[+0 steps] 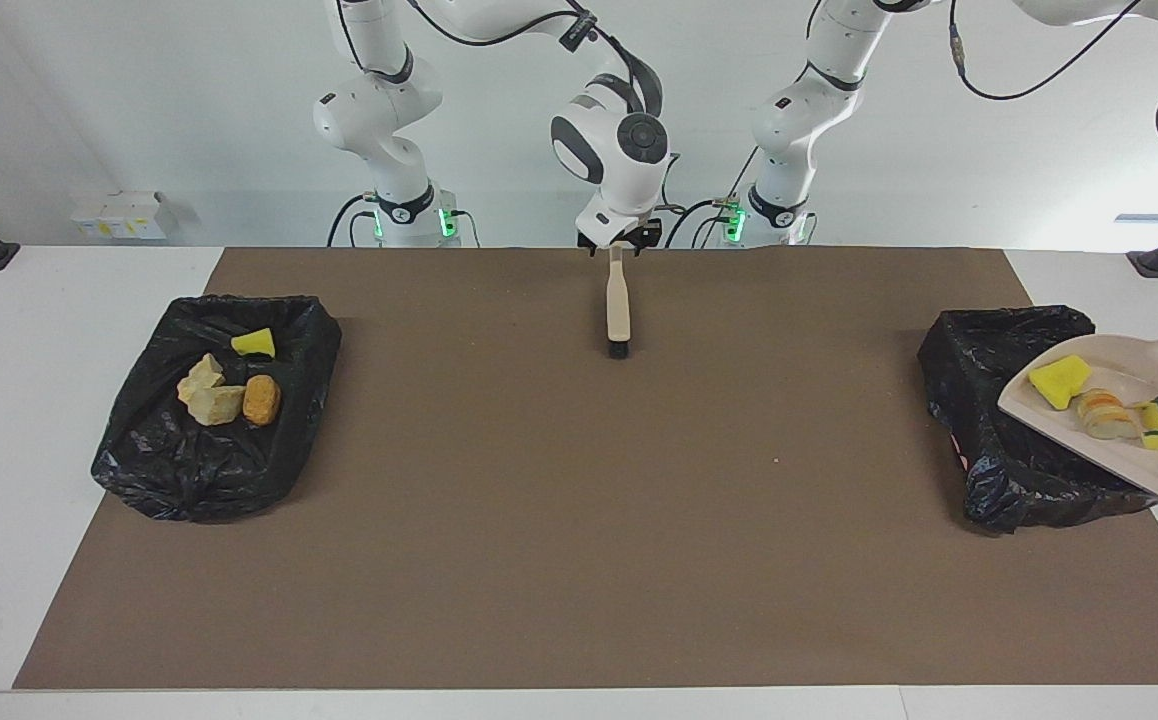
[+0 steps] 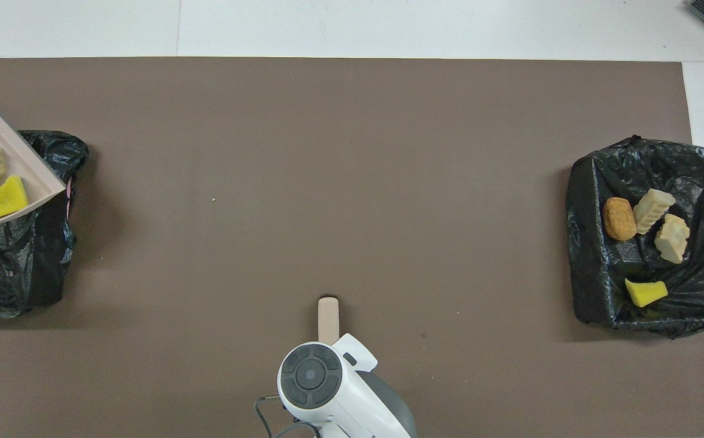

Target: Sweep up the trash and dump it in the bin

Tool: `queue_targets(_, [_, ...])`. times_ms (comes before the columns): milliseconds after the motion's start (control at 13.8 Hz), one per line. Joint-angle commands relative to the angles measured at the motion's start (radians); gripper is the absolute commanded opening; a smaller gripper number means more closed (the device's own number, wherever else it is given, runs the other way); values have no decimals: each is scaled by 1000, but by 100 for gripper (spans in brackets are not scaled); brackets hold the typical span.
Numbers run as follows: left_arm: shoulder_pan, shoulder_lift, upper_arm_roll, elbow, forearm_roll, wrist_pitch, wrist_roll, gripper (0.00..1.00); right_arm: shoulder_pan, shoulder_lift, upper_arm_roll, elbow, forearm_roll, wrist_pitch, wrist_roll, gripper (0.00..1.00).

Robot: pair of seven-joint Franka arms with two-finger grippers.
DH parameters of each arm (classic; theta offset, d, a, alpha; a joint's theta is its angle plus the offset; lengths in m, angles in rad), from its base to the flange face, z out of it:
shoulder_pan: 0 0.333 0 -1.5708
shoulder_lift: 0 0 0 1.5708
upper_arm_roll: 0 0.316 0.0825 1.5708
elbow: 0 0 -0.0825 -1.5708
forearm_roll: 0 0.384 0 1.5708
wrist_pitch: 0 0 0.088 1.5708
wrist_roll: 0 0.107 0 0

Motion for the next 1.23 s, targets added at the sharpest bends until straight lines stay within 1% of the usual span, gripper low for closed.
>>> queue_targets(0, [0, 17, -14, 35, 188, 47, 18, 0, -60, -31, 3, 68, -35, -100, -51, 100])
queue_targets(72, [-11, 17, -17, 25, 260, 47, 17, 0, -84, -45, 3, 93, -39, -135, -82, 100])
queue_targets(145, [-50, 14, -18, 22, 313, 34, 15, 0, -109, -60, 1, 106, -50, -163, -111, 100])
queue_targets(289, [-70, 12, -17, 22, 362, 25, 15, 0, -173, -86, 1, 145, -61, -212, -184, 100])
queue_targets(361, [-77, 9, -17, 23, 416, 13, 18, 0, -202, -89, 0, 171, -72, -243, -227, 100])
queue_targets(506, [-135, 3, -17, 32, 508, -59, 17, 0, -250, -88, 1, 231, -125, -303, -281, 100])
queue_targets(651, [-149, -15, -25, 32, 606, -113, 20, 0, -296, -89, 0, 263, -144, -317, -342, 100])
queue_targets(795, [-213, -29, -23, 34, 650, -206, 18, 0, -354, -97, -4, 292, -147, -323, -445, 100])
queue_targets(940, [-283, -34, -25, 34, 739, -293, 15, 0, -431, -97, -2, 344, -156, -352, -539, 100])
queue_targets(1012, [-319, -34, -25, 35, 772, -326, 12, 0, -465, -97, -2, 366, -180, -364, -582, 100])
queue_targets(1157, [-351, -29, -25, 43, 804, -358, 12, 0, -526, -97, -2, 406, -229, -386, -666, 100])
